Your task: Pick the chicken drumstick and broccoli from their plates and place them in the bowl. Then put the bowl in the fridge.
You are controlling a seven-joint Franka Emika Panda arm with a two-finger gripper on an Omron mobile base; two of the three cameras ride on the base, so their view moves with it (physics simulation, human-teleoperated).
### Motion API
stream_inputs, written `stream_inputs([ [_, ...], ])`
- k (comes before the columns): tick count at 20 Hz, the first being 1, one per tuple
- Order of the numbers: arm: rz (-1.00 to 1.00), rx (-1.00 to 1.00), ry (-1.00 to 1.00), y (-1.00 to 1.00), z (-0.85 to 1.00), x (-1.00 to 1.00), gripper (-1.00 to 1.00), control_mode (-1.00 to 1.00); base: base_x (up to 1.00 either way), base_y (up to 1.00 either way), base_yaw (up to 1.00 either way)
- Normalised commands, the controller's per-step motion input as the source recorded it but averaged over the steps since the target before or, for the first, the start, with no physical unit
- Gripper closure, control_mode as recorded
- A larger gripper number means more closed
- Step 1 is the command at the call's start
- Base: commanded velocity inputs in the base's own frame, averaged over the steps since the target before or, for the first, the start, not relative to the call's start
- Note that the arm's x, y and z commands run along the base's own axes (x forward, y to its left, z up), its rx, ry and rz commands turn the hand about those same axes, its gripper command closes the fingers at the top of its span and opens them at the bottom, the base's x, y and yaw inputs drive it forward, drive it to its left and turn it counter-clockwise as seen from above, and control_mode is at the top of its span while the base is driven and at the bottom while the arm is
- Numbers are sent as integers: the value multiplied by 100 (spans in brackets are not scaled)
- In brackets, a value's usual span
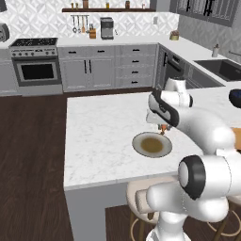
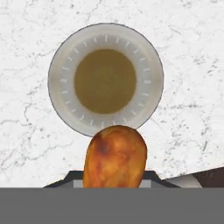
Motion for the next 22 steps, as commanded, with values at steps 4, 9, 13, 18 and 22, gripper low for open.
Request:
stream_inputs([
  [4,-10,10,-15,2,100,-100,100,-100,0,0,0],
  [9,-7,4,-10,8,100,-100,100,-100,0,0,0],
  [13,-3,5,-5,5,84,-100,100,-100,0,0,0],
  [18,-3,-25,0,51,32,-100,100,-100,0,0,0],
  [22,0,-28,2,17,-15,-84,100,-100,0,0,0],
])
